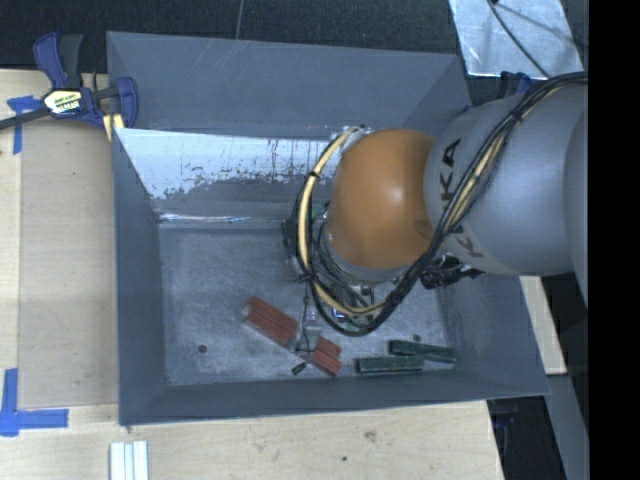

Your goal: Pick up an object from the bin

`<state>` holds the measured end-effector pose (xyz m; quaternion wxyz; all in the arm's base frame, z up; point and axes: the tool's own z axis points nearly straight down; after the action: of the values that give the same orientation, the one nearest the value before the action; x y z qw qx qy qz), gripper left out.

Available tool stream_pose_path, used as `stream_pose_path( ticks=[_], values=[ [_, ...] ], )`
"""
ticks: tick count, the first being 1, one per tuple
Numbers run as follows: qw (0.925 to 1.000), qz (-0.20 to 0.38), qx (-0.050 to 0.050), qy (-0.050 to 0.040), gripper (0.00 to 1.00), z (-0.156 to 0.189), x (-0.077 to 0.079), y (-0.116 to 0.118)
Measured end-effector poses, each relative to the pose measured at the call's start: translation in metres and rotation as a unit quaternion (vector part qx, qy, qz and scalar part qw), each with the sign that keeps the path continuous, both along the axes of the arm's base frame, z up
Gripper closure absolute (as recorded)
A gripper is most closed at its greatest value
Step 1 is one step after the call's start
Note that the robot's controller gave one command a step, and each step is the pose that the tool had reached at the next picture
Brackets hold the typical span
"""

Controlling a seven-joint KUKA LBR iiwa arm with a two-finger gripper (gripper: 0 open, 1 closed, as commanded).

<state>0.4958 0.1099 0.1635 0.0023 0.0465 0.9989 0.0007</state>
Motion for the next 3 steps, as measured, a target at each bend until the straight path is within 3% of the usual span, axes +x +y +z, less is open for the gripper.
stream_pose_path(
  ticks=[1, 2, 3],
  values=[
    [0.9992, -0.041, 0.001, -0.0011, 0.00, -0.068, -0.003, 0.001],
    [0.9996, -0.027, 0.000, 0.0001, 1.00, -0.093, -0.007, 0.005],
    [0.9996, -0.028, 0.000, 0.0002, 1.00, -0.093, -0.007, 0.005]
  ],
)
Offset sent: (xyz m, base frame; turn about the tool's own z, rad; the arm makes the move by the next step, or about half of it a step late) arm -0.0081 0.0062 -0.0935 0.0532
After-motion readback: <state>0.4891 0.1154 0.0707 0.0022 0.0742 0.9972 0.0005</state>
